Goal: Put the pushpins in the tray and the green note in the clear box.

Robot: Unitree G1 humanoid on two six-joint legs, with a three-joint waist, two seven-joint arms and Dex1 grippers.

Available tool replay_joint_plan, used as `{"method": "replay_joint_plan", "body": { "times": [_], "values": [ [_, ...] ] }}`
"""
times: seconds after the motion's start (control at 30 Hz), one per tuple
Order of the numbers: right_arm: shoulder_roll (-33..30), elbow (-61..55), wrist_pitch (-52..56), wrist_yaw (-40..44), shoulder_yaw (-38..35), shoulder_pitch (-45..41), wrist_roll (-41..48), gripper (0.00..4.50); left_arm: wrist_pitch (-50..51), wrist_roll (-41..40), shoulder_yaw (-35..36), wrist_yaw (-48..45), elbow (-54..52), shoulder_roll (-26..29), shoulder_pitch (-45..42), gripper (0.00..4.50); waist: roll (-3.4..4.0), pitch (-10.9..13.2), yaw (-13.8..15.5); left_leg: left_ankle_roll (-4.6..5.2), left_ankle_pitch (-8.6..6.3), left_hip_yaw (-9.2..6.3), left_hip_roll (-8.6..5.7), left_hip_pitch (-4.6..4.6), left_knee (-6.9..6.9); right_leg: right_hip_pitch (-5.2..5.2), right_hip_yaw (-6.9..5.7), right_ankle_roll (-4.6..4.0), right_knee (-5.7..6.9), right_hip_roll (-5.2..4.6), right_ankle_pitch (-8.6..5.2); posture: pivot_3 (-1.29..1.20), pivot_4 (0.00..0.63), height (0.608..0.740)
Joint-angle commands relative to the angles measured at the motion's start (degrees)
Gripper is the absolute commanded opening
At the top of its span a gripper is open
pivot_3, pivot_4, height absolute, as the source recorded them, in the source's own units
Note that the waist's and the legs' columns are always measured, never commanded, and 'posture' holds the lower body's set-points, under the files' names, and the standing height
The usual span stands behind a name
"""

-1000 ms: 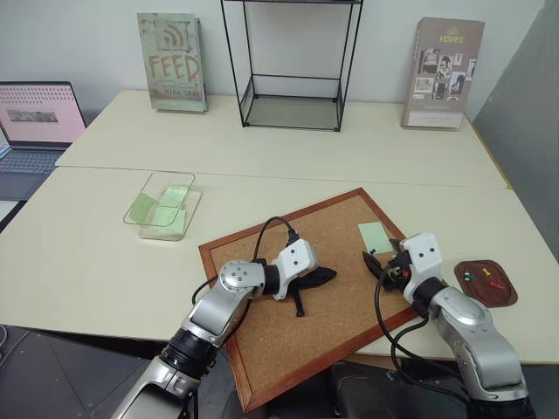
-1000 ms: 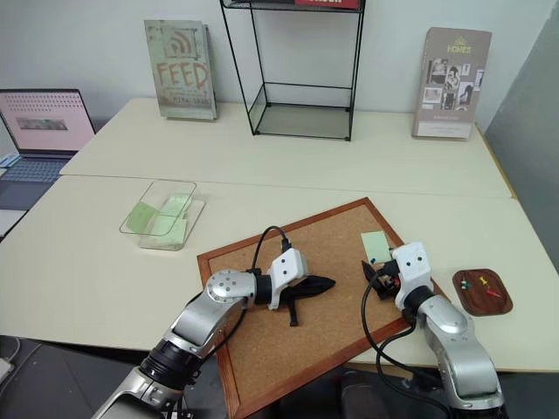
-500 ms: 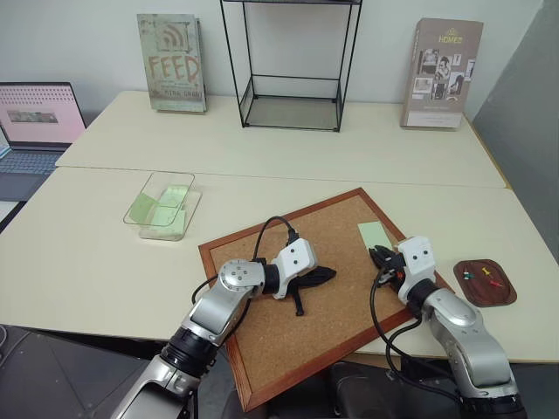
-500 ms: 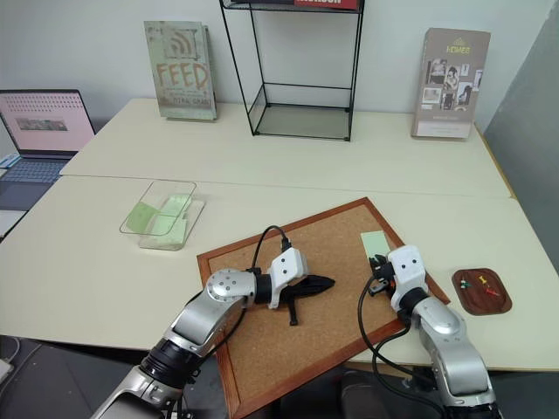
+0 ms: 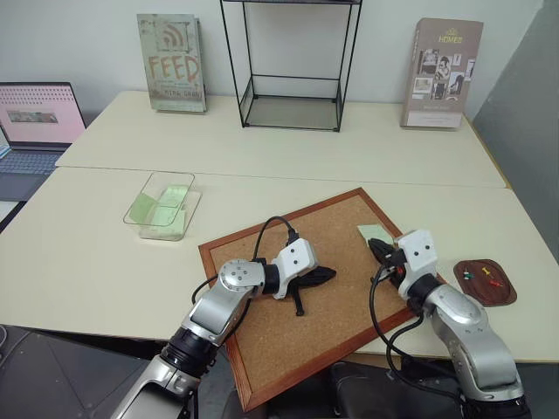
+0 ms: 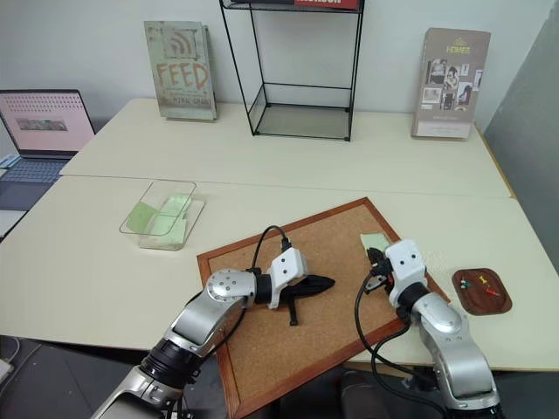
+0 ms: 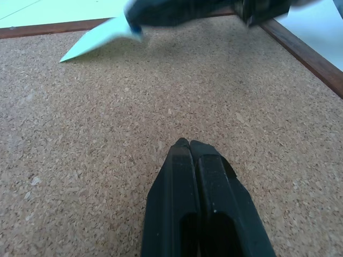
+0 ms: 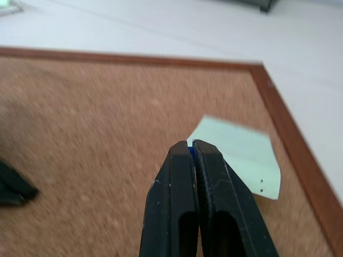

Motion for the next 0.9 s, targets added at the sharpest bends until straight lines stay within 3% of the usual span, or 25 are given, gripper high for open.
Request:
{"method": "replay_joint_plan", "body": {
  "times": [0.03, 0.37, 0.6, 0.9],
  "values": [
    [-2.2, -6.8, 2.3, 1.5, -0.9, -1.9, 1.5, 0.04, 2.2, 0.9, 0.2, 1.8, 2.0, -0.8, -0.2, 0.0, 0.0, 0.0, 0.1, 0.0, 0.0, 0.0, 0.0, 0.0, 0.01, 0.01, -0.01, 0.0, -0.01, 0.0, 0.0, 0.0, 0.15, 0.74],
    [-6.4, -10.8, 6.1, 3.5, -2.1, -4.2, 3.5, 0.04, -1.2, 0.9, 2.3, 3.9, 2.5, -3.6, -5.3, 0.0, -0.05, 0.0, 0.3, 0.0, 0.0, -0.02, -0.04, -0.06, 0.03, -0.01, 0.0, 0.05, -0.01, 0.0, 0.03, 0.0, 0.15, 0.74],
    [-7.8, -11.2, 9.5, 3.3, -3.7, -7.4, 4.9, 0.0, -0.7, -3.0, 6.2, 2.4, 3.9, -4.5, -11.5, 1.25, -0.08, 0.1, 0.3, 0.0, 0.0, -0.05, -0.06, -0.19, -0.04, -0.1, -0.03, 0.37, -0.03, 0.0, 0.23, 0.0, 0.15, 0.74],
    [-8.2, -11.7, 16.3, 2.4, -5.5, -12.3, 8.1, 0.0, -2.4, -4.4, 5.8, -2.4, 8.4, -6.3, -16.3, 3.08, -0.1, 0.1, 0.3, 0.0, -0.01, -0.08, -0.09, -0.24, -0.12, -0.13, -0.05, 0.39, -0.06, 0.0, 0.24, 0.0, 0.15, 0.74]
  ]
}}
